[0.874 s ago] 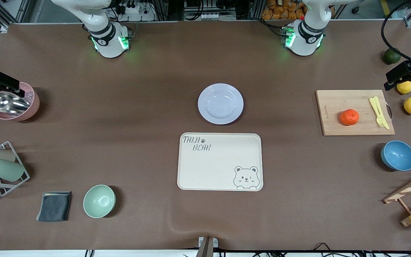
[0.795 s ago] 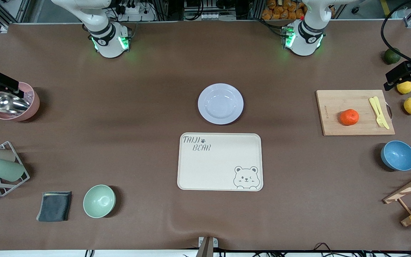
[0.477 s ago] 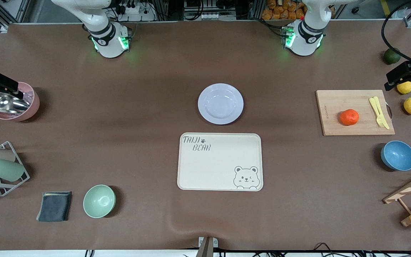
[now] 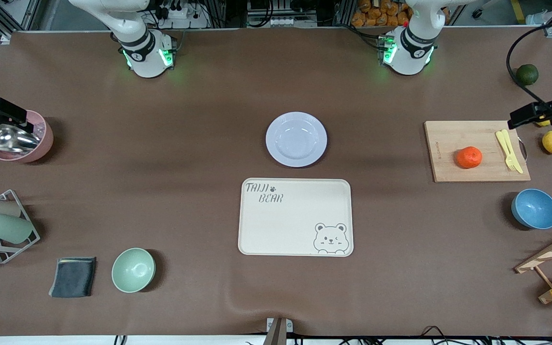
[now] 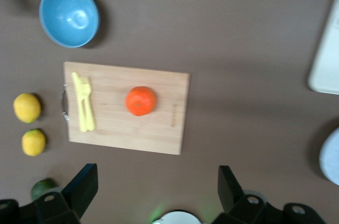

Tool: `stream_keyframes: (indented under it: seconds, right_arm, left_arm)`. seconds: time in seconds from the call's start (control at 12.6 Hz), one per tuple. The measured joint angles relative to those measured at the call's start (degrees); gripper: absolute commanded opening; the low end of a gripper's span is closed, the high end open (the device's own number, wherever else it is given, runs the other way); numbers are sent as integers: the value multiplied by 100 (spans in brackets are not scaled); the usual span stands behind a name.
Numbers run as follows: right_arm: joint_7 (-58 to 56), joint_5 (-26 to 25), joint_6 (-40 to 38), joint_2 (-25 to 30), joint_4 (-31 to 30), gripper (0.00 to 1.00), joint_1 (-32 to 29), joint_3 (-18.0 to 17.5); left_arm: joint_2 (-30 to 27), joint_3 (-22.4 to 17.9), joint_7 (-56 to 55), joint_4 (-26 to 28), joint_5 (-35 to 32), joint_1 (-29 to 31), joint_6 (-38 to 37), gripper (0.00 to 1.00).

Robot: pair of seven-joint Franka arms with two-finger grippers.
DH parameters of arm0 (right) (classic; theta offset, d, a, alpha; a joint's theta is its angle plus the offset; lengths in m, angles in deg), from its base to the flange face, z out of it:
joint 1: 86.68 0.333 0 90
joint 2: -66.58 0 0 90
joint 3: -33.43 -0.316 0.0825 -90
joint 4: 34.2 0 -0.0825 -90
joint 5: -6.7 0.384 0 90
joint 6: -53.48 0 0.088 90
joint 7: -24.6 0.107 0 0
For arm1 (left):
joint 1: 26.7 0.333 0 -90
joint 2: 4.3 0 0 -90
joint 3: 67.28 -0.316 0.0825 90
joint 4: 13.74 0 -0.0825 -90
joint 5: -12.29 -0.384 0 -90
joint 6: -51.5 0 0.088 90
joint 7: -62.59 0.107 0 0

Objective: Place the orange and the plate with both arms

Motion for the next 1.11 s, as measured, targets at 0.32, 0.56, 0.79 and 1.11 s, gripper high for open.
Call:
stream_keyframes:
  seconds: [0.32, 0.56, 0.79, 1.11]
  right_arm:
    - [-2, 0, -12, -92, -20, 100, 0, 1]
    - [-153, 0, -16, -144, -50, 100, -16, 24]
    - [-207, 0, -25, -211, -53, 100, -17, 31]
    - [-95, 1, -211, -238, -58, 100, 31, 11]
  left_arm:
    - [-41, 4, 6, 1086, -220, 283, 856, 100]
    - [-43, -6, 260, 2087, -227, 726, 1925, 100]
    - [25, -6, 298, 3107, -228, 1021, 3254, 100]
    - [399, -3, 299, 3620, -228, 1110, 4035, 100]
